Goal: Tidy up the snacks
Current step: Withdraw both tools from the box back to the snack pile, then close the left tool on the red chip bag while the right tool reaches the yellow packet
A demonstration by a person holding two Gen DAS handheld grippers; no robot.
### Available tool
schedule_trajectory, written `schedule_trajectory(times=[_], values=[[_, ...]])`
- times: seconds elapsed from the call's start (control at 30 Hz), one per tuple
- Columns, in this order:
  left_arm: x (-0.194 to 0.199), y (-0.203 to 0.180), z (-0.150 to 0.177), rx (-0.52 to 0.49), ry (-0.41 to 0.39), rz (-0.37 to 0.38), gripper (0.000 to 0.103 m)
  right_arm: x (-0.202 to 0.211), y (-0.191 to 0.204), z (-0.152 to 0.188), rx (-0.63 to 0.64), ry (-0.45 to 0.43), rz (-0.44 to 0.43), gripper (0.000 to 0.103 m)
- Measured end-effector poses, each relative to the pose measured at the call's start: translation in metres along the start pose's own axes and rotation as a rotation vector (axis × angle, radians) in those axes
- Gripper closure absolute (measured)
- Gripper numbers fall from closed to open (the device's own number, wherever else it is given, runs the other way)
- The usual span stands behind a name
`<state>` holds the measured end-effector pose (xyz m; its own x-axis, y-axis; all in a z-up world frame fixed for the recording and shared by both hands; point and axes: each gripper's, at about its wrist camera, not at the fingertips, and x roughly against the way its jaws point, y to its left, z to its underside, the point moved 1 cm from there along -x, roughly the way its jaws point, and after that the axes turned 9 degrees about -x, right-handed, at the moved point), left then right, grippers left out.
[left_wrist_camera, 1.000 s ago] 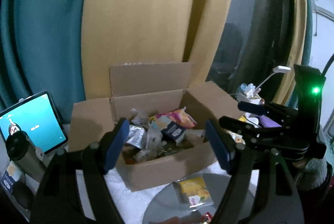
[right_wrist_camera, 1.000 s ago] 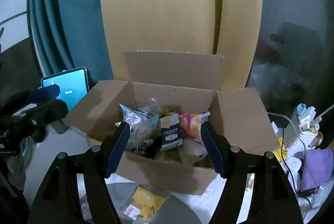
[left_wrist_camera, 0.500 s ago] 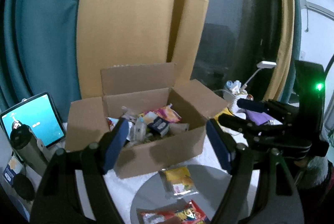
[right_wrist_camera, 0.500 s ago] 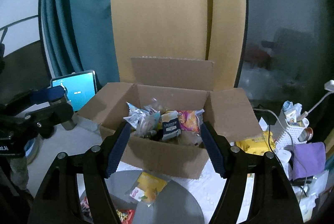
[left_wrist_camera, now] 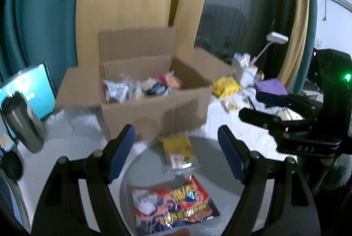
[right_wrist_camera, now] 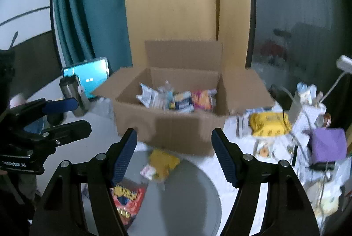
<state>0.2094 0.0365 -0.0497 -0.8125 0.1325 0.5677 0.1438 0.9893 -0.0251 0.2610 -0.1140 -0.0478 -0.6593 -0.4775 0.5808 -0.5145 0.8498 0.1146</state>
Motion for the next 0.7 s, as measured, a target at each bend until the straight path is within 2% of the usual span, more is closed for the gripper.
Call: schedule_trajectory(times=[0.27, 0.53, 0.7], values=[[-0.040, -0.010, 0.047, -0.024, 0.131, 0.047, 0.024, -0.019, -0.020, 0.047, -0.046, 0.091, 0.009, 0.030], [-0.072, -0.015, 0.071, -0.110, 0.221, 0.160, 0.024, -0.024, -0.034, 0.083, -0.116, 0.126, 0.055, 0.030], [-0.081, -0.008, 0.089, -0.112, 0.282, 0.217, 0.024, -0.029, -0.039, 0.105, -0.158, 0.162, 0.087, 0.030]])
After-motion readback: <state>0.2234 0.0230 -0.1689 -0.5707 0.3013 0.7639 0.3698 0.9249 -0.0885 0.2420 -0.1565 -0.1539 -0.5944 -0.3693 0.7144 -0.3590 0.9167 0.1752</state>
